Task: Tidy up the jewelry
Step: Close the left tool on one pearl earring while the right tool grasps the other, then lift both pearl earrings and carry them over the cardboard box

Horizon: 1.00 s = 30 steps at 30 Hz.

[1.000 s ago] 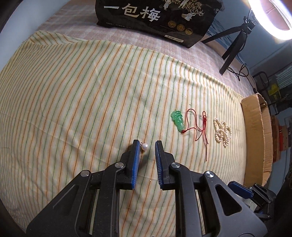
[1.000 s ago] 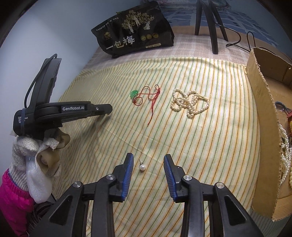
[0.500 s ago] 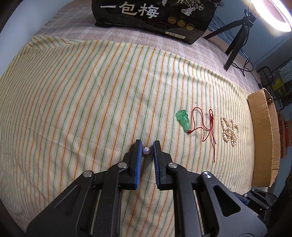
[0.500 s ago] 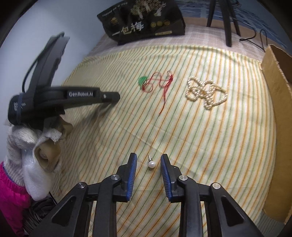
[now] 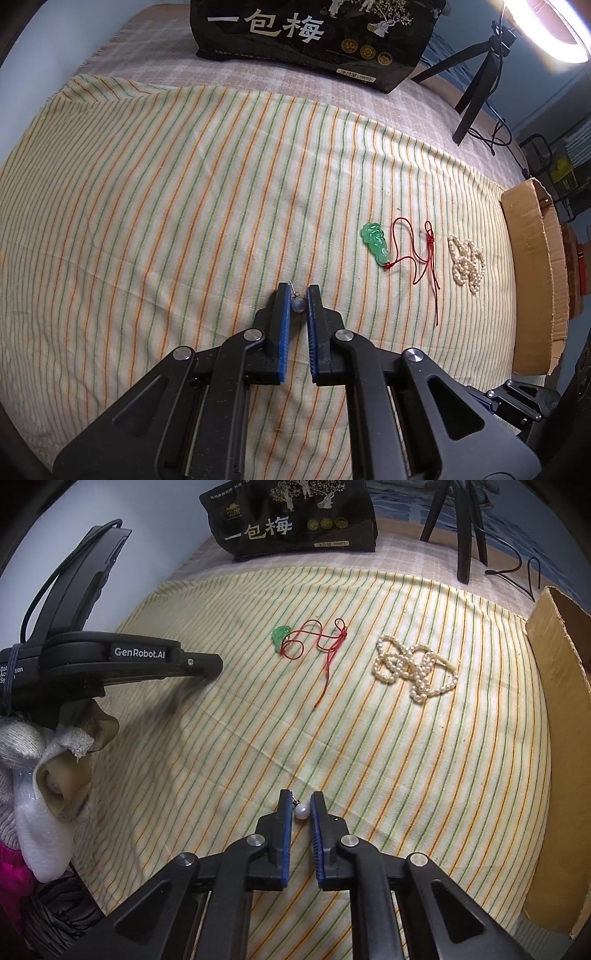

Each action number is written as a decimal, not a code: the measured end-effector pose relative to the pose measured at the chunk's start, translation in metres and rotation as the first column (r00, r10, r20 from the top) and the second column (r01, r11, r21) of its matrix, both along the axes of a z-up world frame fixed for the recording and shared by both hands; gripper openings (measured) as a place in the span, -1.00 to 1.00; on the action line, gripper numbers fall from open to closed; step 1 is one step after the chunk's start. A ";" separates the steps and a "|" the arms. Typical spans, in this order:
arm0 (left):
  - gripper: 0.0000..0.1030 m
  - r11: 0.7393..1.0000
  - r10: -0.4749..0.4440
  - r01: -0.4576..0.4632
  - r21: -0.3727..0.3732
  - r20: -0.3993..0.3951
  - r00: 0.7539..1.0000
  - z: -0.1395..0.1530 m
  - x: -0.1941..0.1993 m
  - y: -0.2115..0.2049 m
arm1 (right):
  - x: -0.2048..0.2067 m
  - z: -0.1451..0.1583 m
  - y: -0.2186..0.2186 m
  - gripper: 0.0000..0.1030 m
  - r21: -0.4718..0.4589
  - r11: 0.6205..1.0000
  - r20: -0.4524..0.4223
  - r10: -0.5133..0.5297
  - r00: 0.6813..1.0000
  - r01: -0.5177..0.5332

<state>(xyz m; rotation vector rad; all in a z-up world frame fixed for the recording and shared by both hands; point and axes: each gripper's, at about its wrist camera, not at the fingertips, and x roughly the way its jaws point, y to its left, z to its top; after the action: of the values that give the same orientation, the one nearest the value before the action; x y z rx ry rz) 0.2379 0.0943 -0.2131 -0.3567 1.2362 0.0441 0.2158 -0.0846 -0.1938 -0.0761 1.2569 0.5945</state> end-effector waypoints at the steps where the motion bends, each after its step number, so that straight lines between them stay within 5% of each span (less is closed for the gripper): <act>1: -0.88 1.000 0.002 -0.002 0.000 0.001 1.000 0.001 0.000 0.001 | 0.000 0.001 0.000 -0.86 0.001 1.000 0.002 -0.001 1.000 0.001; 16: -0.88 1.000 0.014 -0.014 -0.009 0.077 0.997 0.033 -0.010 0.005 | -0.013 0.037 -0.031 -0.86 0.032 0.999 0.070 -0.032 0.997 0.030; 30: -0.88 0.998 -0.051 0.056 -0.023 0.188 0.981 0.081 -0.002 -0.044 | -0.012 0.080 -0.080 -0.86 0.061 0.991 0.165 -0.127 0.978 0.118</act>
<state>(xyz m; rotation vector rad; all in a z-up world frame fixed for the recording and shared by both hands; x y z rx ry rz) 0.2357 0.0501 -0.1318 -0.3443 1.0598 -0.0523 0.2042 -0.1649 -0.1138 -0.0054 1.0737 0.5027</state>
